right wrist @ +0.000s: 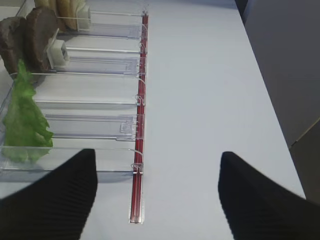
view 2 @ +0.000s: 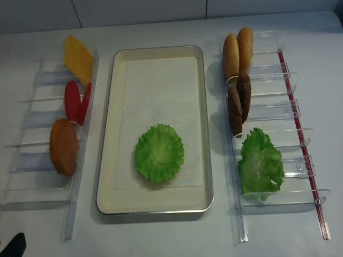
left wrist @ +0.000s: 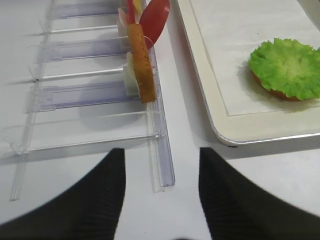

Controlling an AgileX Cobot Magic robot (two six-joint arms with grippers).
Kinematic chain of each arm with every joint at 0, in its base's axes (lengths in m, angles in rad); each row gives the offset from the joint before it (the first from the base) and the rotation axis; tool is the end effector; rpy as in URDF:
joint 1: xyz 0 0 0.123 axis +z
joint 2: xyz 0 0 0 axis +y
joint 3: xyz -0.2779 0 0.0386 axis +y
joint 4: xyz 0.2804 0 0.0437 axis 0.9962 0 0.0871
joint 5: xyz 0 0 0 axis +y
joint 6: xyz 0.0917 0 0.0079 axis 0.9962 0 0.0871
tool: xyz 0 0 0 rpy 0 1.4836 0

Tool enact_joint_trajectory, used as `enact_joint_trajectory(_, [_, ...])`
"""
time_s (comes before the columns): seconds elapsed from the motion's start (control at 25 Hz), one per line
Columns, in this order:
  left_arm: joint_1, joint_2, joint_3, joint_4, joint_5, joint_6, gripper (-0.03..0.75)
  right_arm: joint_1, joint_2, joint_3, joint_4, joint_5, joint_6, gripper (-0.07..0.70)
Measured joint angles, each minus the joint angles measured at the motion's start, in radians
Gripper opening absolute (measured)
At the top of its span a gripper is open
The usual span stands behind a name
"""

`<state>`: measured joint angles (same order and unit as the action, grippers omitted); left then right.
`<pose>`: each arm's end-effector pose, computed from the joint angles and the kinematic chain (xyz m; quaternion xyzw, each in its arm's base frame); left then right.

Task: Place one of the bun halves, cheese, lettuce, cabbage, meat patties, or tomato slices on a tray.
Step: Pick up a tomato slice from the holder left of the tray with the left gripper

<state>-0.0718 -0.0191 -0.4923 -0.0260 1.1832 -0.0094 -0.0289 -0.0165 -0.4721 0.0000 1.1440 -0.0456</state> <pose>0.0210 -0.0037 0.2808 0.0288 0.8803 -0.0321 0.4724 0.0261 -0.0008 0.2776 -0.0073 0.8769 -0.0179 0.4802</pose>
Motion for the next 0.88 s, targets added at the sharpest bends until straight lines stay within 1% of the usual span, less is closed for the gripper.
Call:
enact_joint_trajectory(0.2, [0.000, 0.000, 0.000, 0.000, 0.000, 0.000, 0.341, 0.000, 0.000, 0.000, 0.000, -0.001, 0.000, 0.482])
enact_joint_trajectory(0.88, [0.000, 0.000, 0.000, -0.004, 0.000, -0.002, 0.341, 0.000, 0.000, 0.000, 0.000, -0.002, 0.011, 0.473])
